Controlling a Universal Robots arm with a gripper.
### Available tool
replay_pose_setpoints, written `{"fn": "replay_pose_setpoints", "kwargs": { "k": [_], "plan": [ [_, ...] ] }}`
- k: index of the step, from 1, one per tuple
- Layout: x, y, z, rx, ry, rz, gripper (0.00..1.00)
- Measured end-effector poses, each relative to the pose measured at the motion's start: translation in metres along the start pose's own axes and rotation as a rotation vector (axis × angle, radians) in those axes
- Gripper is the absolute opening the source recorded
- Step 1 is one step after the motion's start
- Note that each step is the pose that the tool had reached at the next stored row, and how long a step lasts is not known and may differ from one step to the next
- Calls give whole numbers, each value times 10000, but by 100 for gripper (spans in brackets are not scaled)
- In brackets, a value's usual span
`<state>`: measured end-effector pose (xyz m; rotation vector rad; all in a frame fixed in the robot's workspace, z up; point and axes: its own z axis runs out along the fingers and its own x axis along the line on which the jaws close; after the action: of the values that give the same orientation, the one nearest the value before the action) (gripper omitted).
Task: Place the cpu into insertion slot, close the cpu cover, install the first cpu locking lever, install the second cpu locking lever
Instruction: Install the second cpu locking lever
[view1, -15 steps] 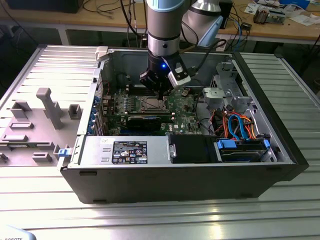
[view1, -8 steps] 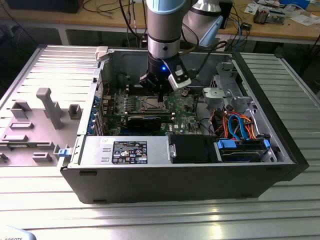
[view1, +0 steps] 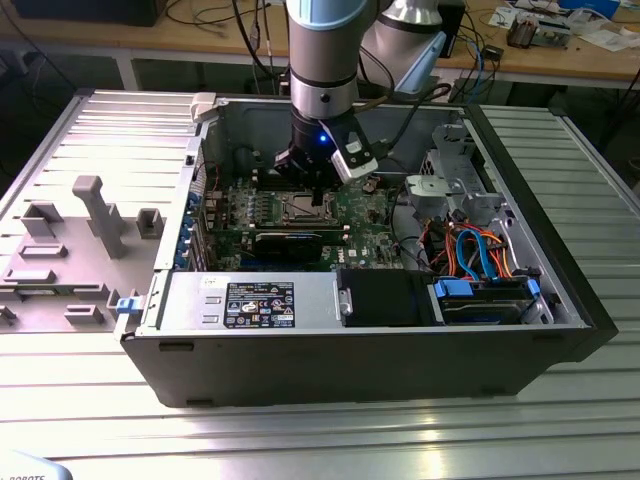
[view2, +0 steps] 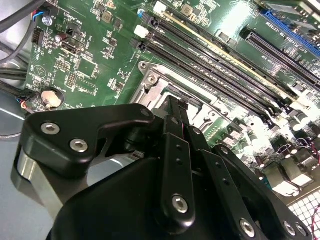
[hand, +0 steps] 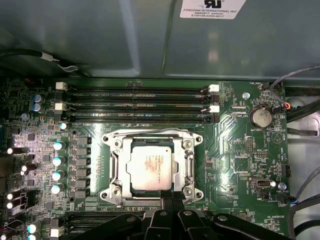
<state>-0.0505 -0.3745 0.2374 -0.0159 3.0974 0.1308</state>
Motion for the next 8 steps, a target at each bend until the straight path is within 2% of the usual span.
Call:
{"fn": "replay_pose_setpoints", "kwargs": {
  "k": [8],
  "plan": [
    [3,-26,-2,0,1,0,11]
  ]
}}
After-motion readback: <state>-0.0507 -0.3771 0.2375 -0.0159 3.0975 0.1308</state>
